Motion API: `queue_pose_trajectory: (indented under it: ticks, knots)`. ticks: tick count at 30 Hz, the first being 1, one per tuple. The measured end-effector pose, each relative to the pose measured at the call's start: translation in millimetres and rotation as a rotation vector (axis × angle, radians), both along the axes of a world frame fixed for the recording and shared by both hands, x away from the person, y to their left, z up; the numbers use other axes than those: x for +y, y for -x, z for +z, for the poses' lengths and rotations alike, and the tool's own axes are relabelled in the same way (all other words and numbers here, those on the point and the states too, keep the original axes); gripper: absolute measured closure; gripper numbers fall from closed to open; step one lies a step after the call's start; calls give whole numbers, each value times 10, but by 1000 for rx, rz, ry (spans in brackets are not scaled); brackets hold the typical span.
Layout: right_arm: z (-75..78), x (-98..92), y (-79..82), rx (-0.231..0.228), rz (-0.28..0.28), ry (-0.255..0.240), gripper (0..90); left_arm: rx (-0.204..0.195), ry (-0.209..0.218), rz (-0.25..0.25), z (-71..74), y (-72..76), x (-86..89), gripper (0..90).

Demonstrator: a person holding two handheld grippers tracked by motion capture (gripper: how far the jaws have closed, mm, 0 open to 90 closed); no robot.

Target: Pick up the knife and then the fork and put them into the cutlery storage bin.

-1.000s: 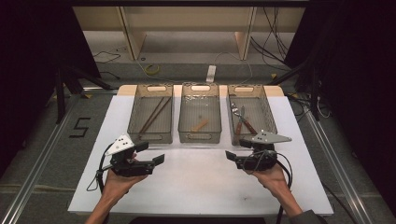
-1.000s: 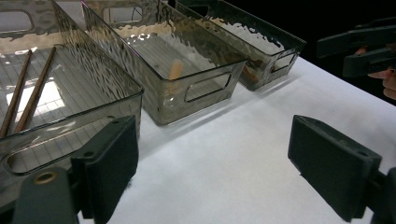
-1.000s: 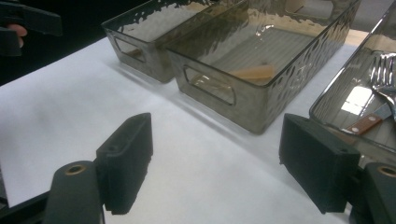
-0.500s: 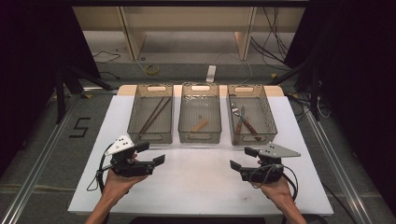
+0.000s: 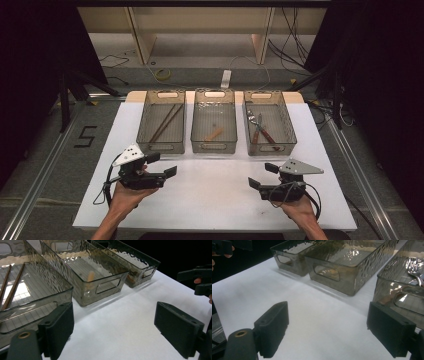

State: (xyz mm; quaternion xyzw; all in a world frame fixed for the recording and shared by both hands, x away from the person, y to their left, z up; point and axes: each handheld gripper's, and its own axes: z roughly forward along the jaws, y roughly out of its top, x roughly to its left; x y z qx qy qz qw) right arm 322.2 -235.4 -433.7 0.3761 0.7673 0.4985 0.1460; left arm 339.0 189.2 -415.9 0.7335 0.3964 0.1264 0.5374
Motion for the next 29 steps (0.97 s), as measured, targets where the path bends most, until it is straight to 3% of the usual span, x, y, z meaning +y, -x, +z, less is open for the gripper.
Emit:
queue_pose_trajectory:
  ticks: [29]
  knots:
    - [-17,-24,-2,1,-9,7,188,2,-1,2,-1,-9,-3,156]
